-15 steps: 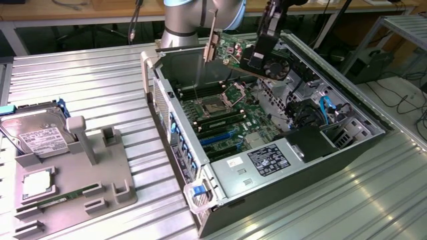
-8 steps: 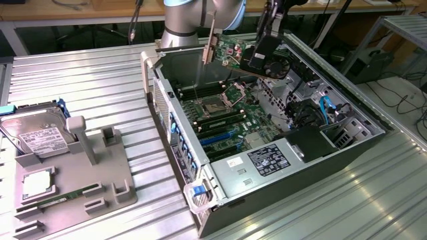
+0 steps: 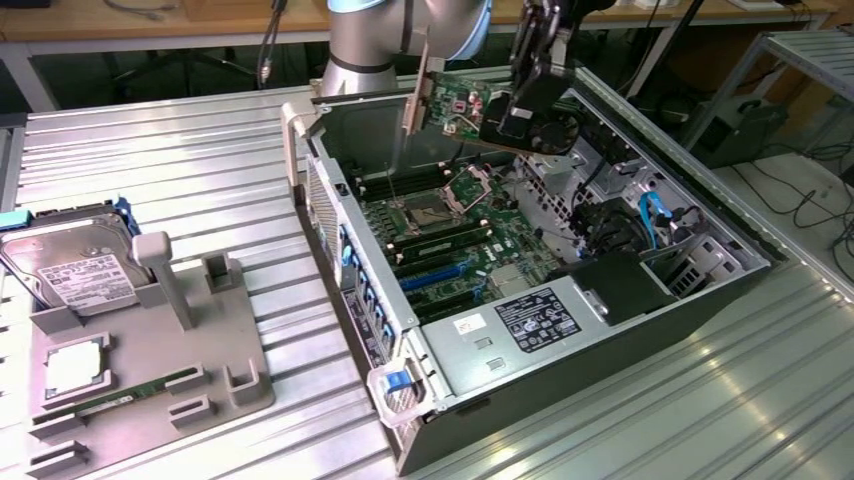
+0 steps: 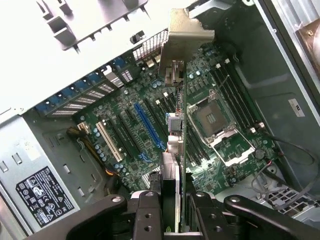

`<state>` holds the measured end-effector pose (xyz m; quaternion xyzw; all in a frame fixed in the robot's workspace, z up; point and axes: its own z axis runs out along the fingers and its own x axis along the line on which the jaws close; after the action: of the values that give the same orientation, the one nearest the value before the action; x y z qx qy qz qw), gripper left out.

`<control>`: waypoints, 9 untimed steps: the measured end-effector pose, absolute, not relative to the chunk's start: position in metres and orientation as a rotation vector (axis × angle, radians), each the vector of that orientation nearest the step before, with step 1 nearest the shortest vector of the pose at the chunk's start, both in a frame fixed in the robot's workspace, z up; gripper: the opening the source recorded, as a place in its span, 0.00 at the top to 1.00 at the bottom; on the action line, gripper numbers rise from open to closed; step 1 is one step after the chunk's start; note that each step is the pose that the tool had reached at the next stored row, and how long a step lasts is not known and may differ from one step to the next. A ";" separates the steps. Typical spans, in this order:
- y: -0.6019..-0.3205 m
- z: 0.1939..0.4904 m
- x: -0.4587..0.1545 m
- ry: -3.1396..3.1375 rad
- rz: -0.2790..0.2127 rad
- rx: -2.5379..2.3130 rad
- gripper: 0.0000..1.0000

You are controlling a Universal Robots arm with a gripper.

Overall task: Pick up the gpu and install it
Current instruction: 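Insert the gpu into the slot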

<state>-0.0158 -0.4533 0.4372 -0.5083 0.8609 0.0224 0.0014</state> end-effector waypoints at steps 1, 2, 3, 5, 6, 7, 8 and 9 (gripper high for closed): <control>-0.453 0.437 -0.016 2.686 0.070 -1.624 0.73; -0.453 0.437 -0.016 2.675 0.070 -1.641 0.73; -0.453 0.437 -0.016 2.667 0.070 -1.655 0.73; -0.453 0.437 -0.016 2.649 0.070 -1.685 0.73; -0.453 0.437 -0.016 2.640 0.070 -1.699 0.73; -0.453 0.437 -0.016 2.631 0.070 -1.714 0.73; -0.453 0.437 -0.016 2.622 0.070 -1.727 0.73; -0.453 0.437 -0.016 2.612 0.070 -1.743 0.73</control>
<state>-0.0158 -0.4533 0.4372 -0.5549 0.8316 0.0224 0.0002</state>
